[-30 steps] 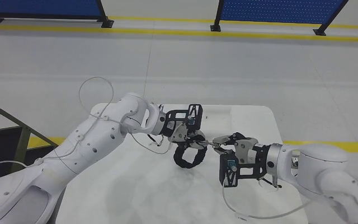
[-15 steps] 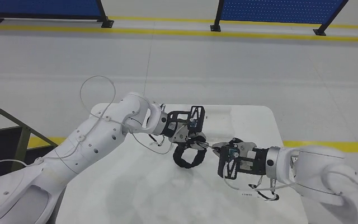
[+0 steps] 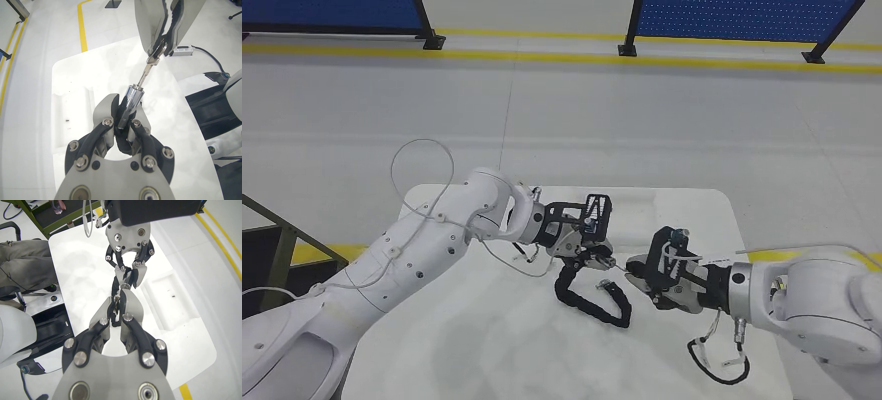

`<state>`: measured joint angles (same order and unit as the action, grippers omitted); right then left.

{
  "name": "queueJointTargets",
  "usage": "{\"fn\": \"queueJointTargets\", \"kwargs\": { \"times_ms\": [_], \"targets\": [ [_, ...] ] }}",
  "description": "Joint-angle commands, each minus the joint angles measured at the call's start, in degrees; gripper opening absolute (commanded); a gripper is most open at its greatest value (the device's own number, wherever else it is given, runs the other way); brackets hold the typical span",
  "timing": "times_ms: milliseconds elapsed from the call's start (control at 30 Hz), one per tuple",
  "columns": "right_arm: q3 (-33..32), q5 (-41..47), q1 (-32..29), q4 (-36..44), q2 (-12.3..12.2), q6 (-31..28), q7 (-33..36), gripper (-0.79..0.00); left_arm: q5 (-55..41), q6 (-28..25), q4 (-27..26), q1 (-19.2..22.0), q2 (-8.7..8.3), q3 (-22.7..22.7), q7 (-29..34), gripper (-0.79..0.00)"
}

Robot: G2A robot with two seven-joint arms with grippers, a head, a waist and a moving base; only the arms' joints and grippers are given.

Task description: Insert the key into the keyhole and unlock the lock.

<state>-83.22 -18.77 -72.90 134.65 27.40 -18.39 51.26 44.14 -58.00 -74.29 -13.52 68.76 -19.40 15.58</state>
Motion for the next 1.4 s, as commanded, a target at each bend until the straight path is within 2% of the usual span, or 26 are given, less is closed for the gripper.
{"fn": "queueJointTargets", "kwargs": {
  "times_ms": [0,200,467,700,733,767,800,833,933,1067,1367],
  "targets": [
    [-0.33,0.25,-0.4,0.0,0.07,0.07,0.06,0.0,0.37,0.0,0.54,-0.23,-0.01,-0.19,0.76,-0.785],
    [-1.61,2.5,-1.95,-1.5,0.29,0.09,0.17,0.0,0.84,2.19,2.63,-2.48,-0.26,-0.66,4.47,-0.785],
    [-3.13,4.76,-2.98,-4.99,0.59,-0.24,0.41,0.0,2.51,3.32,5.25,-8.3,-1.22,-0.86,6.41,-0.785],
    [-1.89,5.33,-0.76,-9.26,1.16,-1.84,-0.9,0.0,3.88,1.81,7.06,-13.25,-1.62,-0.37,6.32,-0.785],
    [-1.51,5.6,-0.22,-9.87,1.29,-2.12,-1.33,0.0,4.01,1.57,7.1,-13.69,-1.61,-0.34,6.32,-0.616],
    [-1.08,5.66,0.38,-10.54,1.39,-2.5,-1.44,0.0,4.13,1.3,7.22,-14.09,-1.59,-0.32,6.33,-0.489],
    [-0.62,5.67,1.06,-11.18,1.5,-2.8,-1.47,0.0,4.06,0.91,7.42,-14.46,-1.57,-0.3,6.38,-0.028],
    [-0.1,5.86,1.8,-11.8,1.63,-3.0,-1.56,0.0,3.62,0.4,7.76,-14.73,-1.53,-0.35,6.36,0.0],
    [1.78,6.25,4.55,-13.2,2.05,-4.02,-1.22,0.0,2.49,0.0,8.07,-14.8,-1.45,-0.16,7.12,0.0],
    [5.54,6.71,9.34,-16.12,2.94,-6.36,-1.84,0.0,1.32,0.0,6.57,-12.37,-2.04,-1.78,6.07,0.0],
    [18.46,8.56,25.94,-30.26,7.02,-15.66,-3.2,0.0,-0.83,0.0,0.65,-1.96,-5.8,-7.54,6.8,0.0]
  ]
}}
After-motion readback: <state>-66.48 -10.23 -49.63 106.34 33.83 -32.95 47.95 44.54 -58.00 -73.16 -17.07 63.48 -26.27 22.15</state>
